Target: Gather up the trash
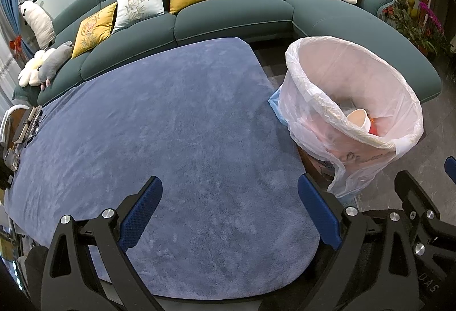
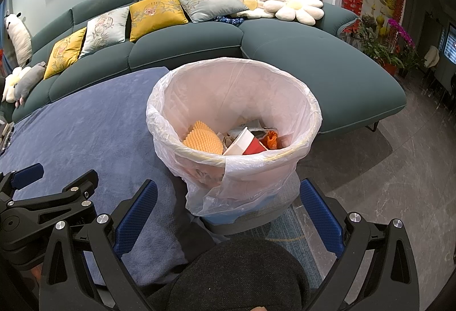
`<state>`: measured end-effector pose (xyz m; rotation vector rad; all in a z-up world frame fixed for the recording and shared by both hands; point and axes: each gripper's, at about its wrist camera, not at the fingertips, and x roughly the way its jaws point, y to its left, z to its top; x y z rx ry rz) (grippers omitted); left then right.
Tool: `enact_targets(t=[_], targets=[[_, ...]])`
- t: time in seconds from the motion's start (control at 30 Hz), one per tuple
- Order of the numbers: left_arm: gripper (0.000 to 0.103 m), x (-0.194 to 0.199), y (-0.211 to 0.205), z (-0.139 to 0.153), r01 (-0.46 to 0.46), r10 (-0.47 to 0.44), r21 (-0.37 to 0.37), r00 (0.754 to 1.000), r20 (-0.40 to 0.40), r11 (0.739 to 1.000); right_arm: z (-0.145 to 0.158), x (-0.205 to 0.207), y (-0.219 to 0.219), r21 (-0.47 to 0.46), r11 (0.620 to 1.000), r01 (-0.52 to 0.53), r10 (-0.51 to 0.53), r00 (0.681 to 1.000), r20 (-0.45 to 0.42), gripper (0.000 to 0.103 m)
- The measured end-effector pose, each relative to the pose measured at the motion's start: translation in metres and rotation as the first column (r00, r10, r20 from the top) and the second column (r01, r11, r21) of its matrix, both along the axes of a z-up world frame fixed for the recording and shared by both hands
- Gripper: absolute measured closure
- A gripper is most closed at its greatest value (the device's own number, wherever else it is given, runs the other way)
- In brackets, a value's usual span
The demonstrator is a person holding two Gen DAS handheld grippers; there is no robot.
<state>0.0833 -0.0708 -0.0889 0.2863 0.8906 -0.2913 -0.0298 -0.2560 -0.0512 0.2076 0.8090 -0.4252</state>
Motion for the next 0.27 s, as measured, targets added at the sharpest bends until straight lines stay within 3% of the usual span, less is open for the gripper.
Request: enact_targets(t=[0.27], targets=[[0.012,0.0012,-0.0025,0.0054,0.011,-0.011,-0.01,1.0,0.017,1.0,0.0005,-0.0024,-0.0028,0.001,1.0,0.008,-0.008,1.0,0.007,0.007]])
